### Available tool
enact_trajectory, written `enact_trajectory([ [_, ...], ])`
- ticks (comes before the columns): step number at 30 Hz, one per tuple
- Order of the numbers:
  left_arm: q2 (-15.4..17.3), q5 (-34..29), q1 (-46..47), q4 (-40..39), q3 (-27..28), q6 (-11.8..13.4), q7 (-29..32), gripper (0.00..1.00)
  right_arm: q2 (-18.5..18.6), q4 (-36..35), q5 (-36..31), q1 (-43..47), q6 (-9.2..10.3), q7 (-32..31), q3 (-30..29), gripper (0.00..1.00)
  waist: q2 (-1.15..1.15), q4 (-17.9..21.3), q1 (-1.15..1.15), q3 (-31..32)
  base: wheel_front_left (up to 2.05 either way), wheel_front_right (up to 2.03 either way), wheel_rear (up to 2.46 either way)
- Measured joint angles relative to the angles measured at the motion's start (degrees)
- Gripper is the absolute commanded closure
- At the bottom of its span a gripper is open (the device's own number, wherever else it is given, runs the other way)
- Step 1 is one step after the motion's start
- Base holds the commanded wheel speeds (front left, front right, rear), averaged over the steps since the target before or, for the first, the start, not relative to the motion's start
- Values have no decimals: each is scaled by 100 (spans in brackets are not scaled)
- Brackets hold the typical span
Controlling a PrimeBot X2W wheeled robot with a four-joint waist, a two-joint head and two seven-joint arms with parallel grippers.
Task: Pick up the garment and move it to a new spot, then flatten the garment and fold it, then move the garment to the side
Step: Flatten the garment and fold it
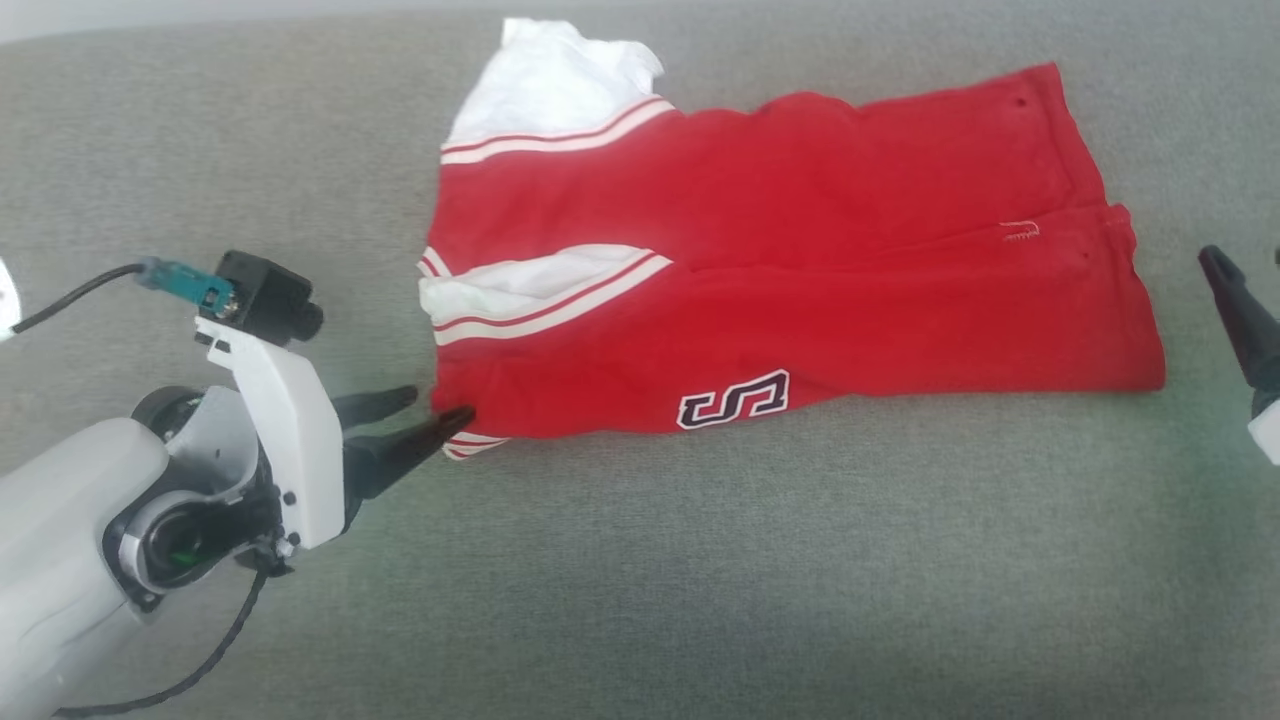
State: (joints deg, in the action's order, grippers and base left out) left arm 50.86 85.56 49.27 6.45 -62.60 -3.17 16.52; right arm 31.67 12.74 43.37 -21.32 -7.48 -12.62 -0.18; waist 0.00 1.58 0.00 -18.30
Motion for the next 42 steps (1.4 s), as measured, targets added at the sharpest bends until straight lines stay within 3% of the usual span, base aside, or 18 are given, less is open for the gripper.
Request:
enact_trajectory([
  [5,-178,312,37,269,-48,124,419,0,-83,-66,3,-16,0,4,64,0,0,149,0,-188,0,0,0],
  [9,-347,469,165,844,-174,31,936,0,-97,-65,11,-137,0,31,151,0,0,321,0,-370,0,0,0],
  [10,-378,517,191,935,-169,13,1013,9,-90,-58,11,-155,0,30,171,0,0,347,0,-401,0,0,0],
  [11,-400,560,227,1013,-177,-20,1079,49,-76,-60,11,-160,0,25,204,0,0,368,0,-428,0,0,0],
  [12,-416,563,259,1063,-190,-70,1131,62,-58,-74,11,-169,0,-3,258,0,0,384,0,-452,0,0,0],
  [13,-425,571,275,1116,-183,-116,1148,100,-29,-89,10,-191,0,-42,313,0,0,393,0,-474,0,0,0],
  [22,-639,553,376,1235,-160,-325,1102,100,501,-105,-14,-439,0,-1073,984,0,0,271,0,-589,0,0,0],
  [31,-920,331,475,1249,-179,-417,921,100,932,93,198,-743,-7,-2706,1557,0,0,11,0,-734,0,0,0],
  [32,-948,327,474,1260,-177,-421,902,100,945,80,220,-748,-5,-2780,1555,8,0,-12,0,-740,0,0,0],
  [33,-965,324,474,1270,-175,-425,880,100,948,77,266,-745,-3,-2802,1534,57,0,-30,0,-743,0,0,0],
  [34,-981,313,472,1278,-178,-426,854,100,949,70,298,-741,-2,-2825,1517,92,0,-42,0,-743,0,0,0],
  [35,-993,309,470,1285,-179,-435,847,100,953,69,312,-737,0,-2833,1500,100,0,-51,0,-739,0,0,0],
  [42,-959,183,245,1234,-168,-441,360,100,951,-19,338,-381,-4,-2689,1234,100,0,-78,0,-529,0,0,0],
])
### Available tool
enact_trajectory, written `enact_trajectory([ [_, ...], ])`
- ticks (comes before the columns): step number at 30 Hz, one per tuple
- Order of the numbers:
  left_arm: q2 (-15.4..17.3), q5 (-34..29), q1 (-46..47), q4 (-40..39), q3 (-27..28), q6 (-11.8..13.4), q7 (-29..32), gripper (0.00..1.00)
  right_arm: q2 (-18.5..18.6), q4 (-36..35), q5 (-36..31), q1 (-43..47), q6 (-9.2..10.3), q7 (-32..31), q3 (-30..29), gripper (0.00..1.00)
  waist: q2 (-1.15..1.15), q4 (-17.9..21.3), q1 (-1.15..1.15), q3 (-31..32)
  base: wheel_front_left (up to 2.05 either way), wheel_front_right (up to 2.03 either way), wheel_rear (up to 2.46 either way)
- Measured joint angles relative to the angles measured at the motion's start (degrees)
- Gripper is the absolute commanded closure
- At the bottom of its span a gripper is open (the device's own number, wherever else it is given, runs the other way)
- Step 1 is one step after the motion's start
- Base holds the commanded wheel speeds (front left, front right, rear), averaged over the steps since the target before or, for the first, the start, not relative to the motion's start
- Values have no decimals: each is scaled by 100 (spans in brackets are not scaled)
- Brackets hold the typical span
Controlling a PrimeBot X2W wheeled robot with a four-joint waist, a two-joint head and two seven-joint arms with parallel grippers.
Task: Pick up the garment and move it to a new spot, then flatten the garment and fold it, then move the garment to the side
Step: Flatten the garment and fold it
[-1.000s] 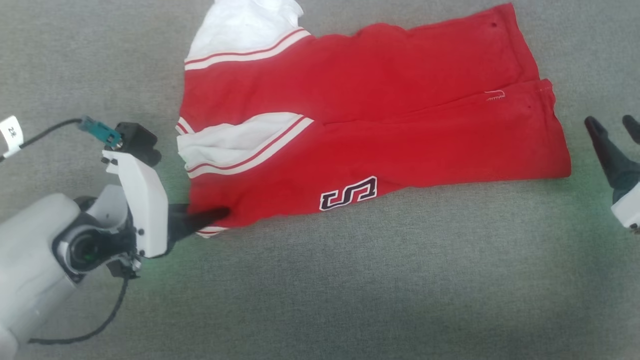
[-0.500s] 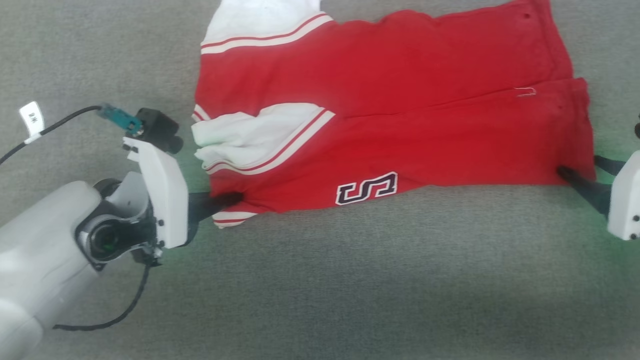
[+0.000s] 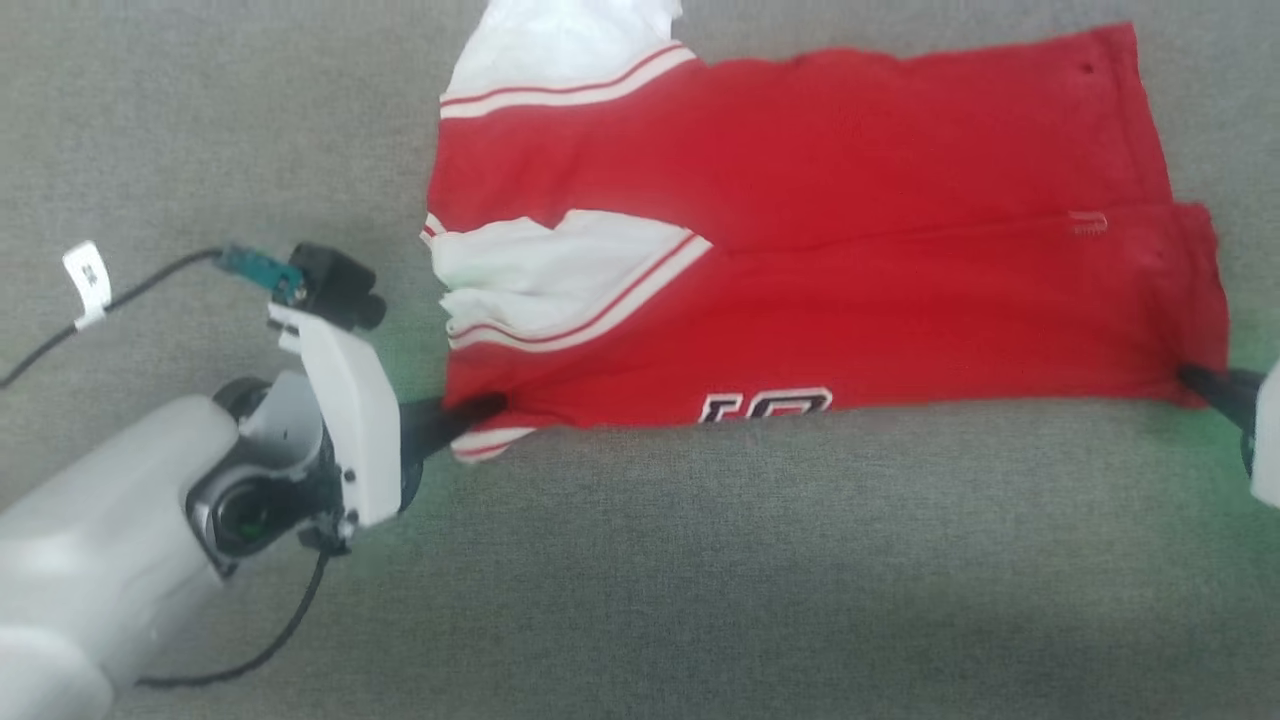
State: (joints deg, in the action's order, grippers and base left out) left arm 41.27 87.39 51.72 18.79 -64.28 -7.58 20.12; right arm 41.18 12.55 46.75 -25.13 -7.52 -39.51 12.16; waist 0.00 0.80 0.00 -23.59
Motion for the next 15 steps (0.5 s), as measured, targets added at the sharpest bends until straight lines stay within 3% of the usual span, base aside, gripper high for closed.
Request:
enact_trajectory([
  [10,779,-134,-842,-980,-102,3,-527,100,8,-762,-15,1378,-1,-60,-643,100,0,-30,0,451,0,0,0],
  [15,1098,-208,-1189,-1524,-164,183,-744,100,-169,-1303,-108,2212,-1,-120,-1137,100,0,-39,0,507,0,0,0],
])
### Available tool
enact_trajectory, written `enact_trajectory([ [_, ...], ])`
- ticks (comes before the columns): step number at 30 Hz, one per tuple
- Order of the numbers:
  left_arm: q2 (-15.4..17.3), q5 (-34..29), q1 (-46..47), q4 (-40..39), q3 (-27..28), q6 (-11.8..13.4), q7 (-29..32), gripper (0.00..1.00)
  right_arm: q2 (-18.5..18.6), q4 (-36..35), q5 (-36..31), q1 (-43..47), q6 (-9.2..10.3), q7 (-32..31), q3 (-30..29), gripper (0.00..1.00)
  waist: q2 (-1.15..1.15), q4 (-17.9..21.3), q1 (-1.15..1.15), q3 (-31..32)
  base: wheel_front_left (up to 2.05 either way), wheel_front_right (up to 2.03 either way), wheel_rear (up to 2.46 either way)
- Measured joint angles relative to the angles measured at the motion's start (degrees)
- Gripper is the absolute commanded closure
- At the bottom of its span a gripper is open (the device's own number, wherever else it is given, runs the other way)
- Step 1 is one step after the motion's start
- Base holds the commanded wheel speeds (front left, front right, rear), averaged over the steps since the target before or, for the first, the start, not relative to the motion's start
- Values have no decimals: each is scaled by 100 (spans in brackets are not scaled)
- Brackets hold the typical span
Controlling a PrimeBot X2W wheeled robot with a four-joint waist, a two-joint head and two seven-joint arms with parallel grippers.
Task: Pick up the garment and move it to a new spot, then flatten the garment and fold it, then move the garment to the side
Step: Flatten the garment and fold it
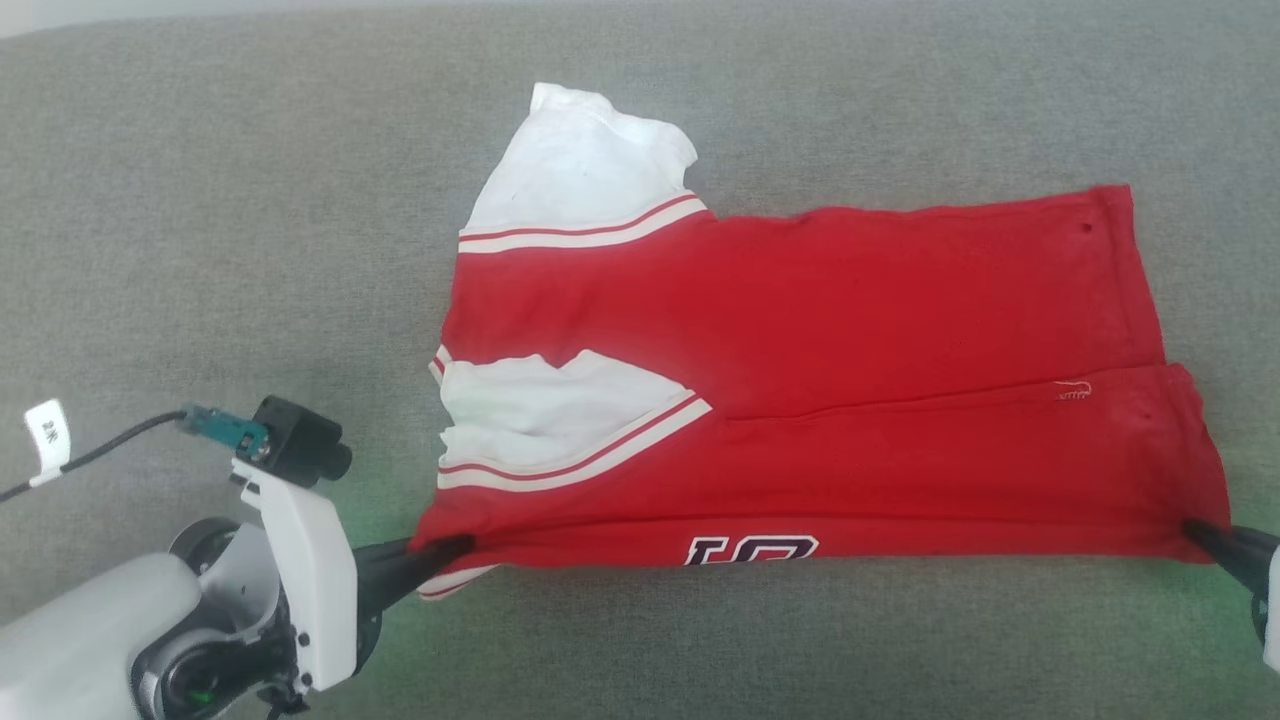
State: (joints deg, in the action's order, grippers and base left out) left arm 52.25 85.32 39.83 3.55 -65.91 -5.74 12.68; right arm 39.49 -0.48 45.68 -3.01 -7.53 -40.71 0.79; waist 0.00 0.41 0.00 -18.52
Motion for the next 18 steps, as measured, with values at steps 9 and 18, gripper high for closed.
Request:
enact_trajectory([
  [9,212,-73,-209,-287,164,278,-570,0,-501,-579,-352,278,2,355,-478,0,0,153,0,111,0,0,0],
  [18,394,-648,197,-8,759,672,-1612,0,-890,-836,-985,-295,4,2082,-597,0,0,391,0,93,0,0,0],
])
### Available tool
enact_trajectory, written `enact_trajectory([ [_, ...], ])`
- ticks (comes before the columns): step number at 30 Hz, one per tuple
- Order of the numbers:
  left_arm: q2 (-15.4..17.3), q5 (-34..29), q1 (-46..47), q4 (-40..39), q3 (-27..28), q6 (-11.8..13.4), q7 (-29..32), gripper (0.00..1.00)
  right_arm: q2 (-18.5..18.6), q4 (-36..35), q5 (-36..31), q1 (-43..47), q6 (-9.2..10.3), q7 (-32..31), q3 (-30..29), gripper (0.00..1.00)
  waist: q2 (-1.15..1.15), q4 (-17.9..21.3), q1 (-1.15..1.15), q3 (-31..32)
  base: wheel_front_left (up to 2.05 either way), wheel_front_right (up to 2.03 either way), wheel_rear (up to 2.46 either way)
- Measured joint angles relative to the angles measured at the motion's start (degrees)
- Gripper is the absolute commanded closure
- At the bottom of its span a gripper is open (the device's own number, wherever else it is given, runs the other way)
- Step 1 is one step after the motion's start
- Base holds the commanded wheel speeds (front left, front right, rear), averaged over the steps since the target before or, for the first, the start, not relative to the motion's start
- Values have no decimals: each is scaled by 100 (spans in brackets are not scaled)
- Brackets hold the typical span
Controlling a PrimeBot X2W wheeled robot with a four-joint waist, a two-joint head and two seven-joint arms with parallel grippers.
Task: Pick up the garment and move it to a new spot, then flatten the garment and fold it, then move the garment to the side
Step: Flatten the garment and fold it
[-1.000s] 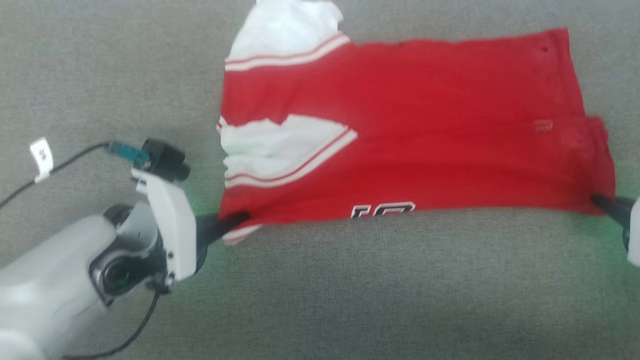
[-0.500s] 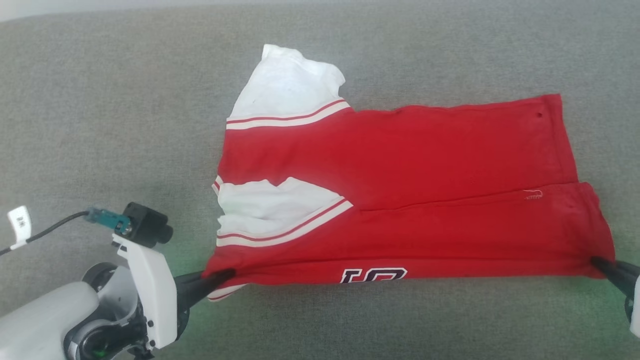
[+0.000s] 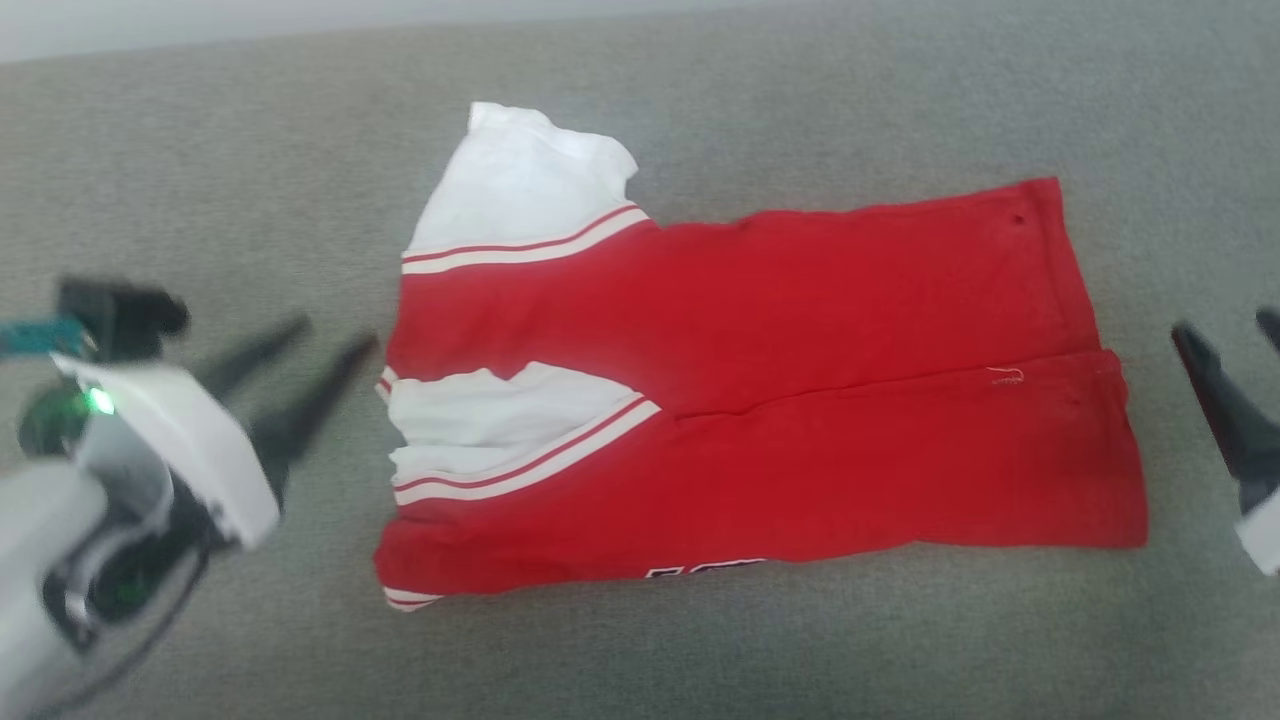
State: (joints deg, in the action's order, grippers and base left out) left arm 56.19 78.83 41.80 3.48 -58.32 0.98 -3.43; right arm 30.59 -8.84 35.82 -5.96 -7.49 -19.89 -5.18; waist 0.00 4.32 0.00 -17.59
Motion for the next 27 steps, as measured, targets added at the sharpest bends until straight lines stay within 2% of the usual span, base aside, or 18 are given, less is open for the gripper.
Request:
enact_trajectory([
  [3,-264,-183,387,381,261,-1,-375,0,-247,62,-197,-326,0,727,107,0,0,117,0,-84,0,0,0],
  [5,-447,-222,719,721,365,-135,-423,0,-350,155,-347,-487,1,1089,210,0,0,208,0,-164,0,0,0],
  [11,-890,-693,1972,2086,387,-331,16,0,-765,390,-521,-964,1,1887,385,0,0,575,0,-460,0,0,0],
  [14,-1113,-816,2509,2786,279,-401,522,0,-872,502,-524,-1070,1,2085,534,0,0,803,0,-623,0,0,0],
  [18,-1298,-834,3061,3638,24,-565,1555,0,-953,662,-506,-1114,1,2252,679,0,0,1107,0,-848,0,0,0],
  [21,-1405,-768,3362,4054,-109,-682,2285,0,-988,794,-449,-1122,1,2352,695,0,0,1300,0,-1009,0,0,0],
  [23,-1400,-623,3537,4351,-253,-747,3192,0,-991,898,-399,-1129,1,2450,739,0,0,1450,0,-1143,0,0,0],
  [27,-1405,-343,3812,4521,-296,-789,4128,0,-987,999,-301,-1150,1,2525,824,0,0,1564,0,-1289,0,0,0],
])
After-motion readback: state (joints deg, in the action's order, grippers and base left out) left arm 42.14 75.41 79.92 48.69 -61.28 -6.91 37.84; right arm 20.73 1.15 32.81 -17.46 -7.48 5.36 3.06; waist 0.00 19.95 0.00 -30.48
